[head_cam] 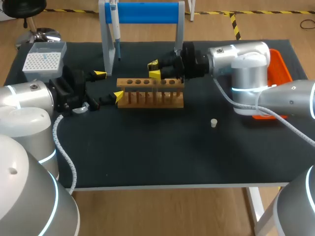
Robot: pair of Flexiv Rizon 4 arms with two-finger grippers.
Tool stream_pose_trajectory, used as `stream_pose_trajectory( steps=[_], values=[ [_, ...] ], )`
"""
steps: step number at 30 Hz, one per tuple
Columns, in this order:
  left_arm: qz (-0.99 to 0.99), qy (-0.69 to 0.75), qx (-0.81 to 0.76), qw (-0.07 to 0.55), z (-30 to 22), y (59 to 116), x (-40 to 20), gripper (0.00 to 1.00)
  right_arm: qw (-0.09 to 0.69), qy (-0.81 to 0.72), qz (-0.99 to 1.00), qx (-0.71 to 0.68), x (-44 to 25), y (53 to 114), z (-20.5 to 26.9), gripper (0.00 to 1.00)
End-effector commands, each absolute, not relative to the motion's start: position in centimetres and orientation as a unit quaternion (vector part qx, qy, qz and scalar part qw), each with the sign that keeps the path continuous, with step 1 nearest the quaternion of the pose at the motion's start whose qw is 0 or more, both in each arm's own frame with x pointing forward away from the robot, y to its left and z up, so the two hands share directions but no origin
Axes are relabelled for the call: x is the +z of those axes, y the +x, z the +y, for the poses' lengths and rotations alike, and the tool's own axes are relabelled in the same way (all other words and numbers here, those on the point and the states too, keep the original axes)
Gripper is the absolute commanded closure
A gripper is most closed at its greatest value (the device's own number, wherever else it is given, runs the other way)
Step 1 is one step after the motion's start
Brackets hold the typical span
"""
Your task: Invert the test tube, pick up the pipette, mount the tip to pipette, aspirate from beaker and dispense into the tube, eject the tip, return the pipette, and cap with the stopper.
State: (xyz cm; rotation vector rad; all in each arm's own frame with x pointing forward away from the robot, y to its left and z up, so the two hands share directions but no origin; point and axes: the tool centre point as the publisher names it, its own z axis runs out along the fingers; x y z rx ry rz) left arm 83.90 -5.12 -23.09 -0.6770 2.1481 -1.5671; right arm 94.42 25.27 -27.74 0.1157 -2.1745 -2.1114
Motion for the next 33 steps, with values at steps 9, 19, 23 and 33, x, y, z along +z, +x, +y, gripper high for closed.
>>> stream_pose_trajectory(
  steps=[9, 19, 23, 33],
  values=[
    [0.766, -0.242, -0.562, 0.199, -5.1, 83.8, -23.2, 0.00, 0.056, 0.035, -0.712, -0.699, -28.2, 94.8, 25.3, 1.00],
    [0.766, -0.242, -0.562, 0.199, -5.1, 83.8, -23.2, 0.00, 0.056, 0.037, -0.712, -0.699, -27.5, 94.5, 25.2, 1.00],
    [0.766, -0.242, -0.562, 0.199, -5.1, 83.8, -23.2, 0.00, 0.053, 0.037, -0.712, -0.699, -27.1, 94.5, 25.1, 1.00],
    [0.766, -0.242, -0.562, 0.199, -5.1, 83.8, -23.2, 0.00, 0.049, 0.040, -0.714, -0.698, -26.2, 94.6, 25.1, 1.00]
  ],
)
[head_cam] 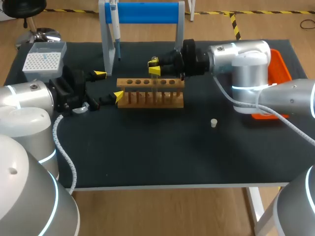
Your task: Invert the test tube, pick up the pipette, mount the tip to pipette, aspirate from beaker and dispense into the tube, eject the tip, return the pipette, and cap with the stopper.
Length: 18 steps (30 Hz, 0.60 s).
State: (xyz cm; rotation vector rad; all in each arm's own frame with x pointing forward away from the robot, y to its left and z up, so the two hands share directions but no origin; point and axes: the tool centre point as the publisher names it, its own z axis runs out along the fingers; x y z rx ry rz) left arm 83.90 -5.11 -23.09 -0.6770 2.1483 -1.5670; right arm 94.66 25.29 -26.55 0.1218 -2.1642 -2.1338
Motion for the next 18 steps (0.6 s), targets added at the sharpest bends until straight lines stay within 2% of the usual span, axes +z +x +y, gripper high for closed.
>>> stream_pose_trajectory(
  steps=[1, 18],
  values=[
    [0.766, -0.242, -0.562, 0.199, -5.1, 83.8, -23.2, 0.00, 0.049, 0.040, -0.714, -0.697, -26.2, 94.6, 25.1, 1.00],
    [0.766, -0.242, -0.562, 0.199, -5.1, 83.8, -23.2, 0.00, 0.038, 0.043, -0.712, -0.700, -23.4, 94.8, 25.0, 1.00]
  ],
)
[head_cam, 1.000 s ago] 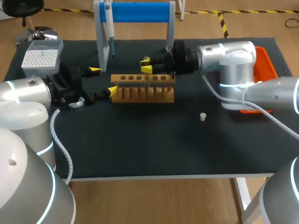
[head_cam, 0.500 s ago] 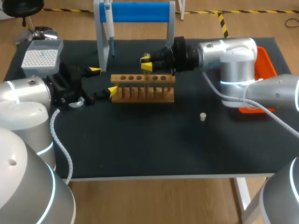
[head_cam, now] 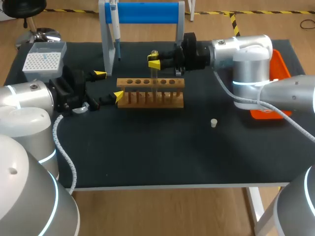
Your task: Invert the test tube, pick up the pipette, mount the tip to pipette, aspirate from beaker and dispense into the tube, eject the tip, return the pipette, and cap with the stopper.
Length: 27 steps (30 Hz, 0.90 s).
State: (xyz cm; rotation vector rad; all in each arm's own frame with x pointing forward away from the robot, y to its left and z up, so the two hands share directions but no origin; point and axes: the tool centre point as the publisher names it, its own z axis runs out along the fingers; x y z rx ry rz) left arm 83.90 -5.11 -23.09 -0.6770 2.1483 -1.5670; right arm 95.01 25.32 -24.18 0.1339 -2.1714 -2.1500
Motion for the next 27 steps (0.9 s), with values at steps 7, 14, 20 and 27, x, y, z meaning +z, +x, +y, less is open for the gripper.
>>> stream_pose_trajectory(
  steps=[7, 14, 20, 27],
  values=[
    [0.766, -0.242, -0.562, 0.199, -5.1, 83.8, -23.2, 0.00, 0.033, 0.045, -0.712, -0.700, -22.0, 94.7, 25.0, 1.00],
    [0.766, -0.242, -0.562, 0.199, -5.1, 83.8, -23.2, 0.00, 0.027, 0.049, -0.710, -0.702, -19.9, 94.2, 24.9, 1.00],
    [0.766, -0.242, -0.562, 0.199, -5.1, 83.8, -23.2, 0.00, 0.024, 0.041, -0.711, -0.701, -18.6, 93.4, 24.2, 1.00],
    [0.766, -0.242, -0.562, 0.199, -5.1, 83.8, -23.2, 0.00, 0.034, 0.026, -0.711, -0.702, -16.5, 91.1, 22.5, 1.00]
  ],
)
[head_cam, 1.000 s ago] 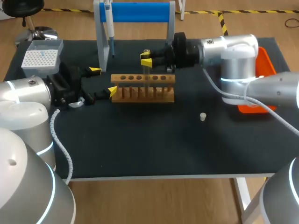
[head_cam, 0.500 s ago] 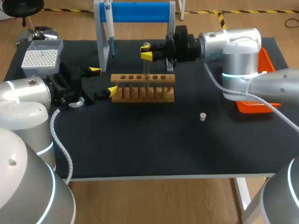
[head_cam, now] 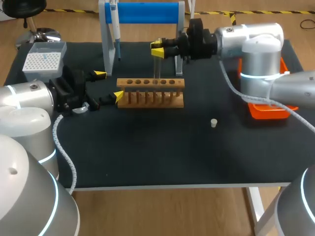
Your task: Invert the test tube, pick up the pipette, mount the tip to pipette, aspirate from beaker and dispense into the tube, eject the tip, return the pipette, and cap with the stopper.
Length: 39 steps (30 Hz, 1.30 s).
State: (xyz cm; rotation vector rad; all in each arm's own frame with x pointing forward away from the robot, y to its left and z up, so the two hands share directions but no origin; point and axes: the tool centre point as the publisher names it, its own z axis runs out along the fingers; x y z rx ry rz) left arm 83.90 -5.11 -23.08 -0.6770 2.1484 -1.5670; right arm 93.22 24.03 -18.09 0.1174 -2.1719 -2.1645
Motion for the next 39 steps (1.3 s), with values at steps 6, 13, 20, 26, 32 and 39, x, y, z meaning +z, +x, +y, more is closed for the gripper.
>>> stream_pose_trajectory(
  steps=[6, 13, 20, 26, 32, 39],
  values=[
    [0.766, -0.242, -0.562, 0.199, -5.1, 83.8, -23.2, 0.00, 0.037, 0.025, -0.709, -0.704, -16.1, 90.5, 22.1, 1.00],
    [0.766, -0.242, -0.562, 0.199, -5.1, 83.8, -23.2, 0.00, 0.037, 0.025, -0.709, -0.704, -16.1, 90.5, 22.1, 1.00],
    [0.766, -0.242, -0.562, 0.199, -5.1, 83.8, -23.2, 0.00, 0.037, 0.025, -0.709, -0.704, -16.1, 90.5, 22.1, 1.00],
    [0.766, -0.242, -0.562, 0.199, -5.1, 83.8, -23.2, 0.00, 0.147, -0.088, -0.689, -0.705, -16.1, 90.2, 21.0, 1.00],
    [0.766, -0.242, -0.562, 0.199, -5.1, 83.8, -23.2, 0.00, 0.269, -0.204, -0.645, -0.686, -16.7, 89.3, 20.2, 1.00],
    [0.766, -0.242, -0.562, 0.199, -5.1, 83.8, -23.2, 0.00, 0.384, -0.303, -0.600, -0.633, -17.6, 89.3, 19.8, 1.00]
  ],
)
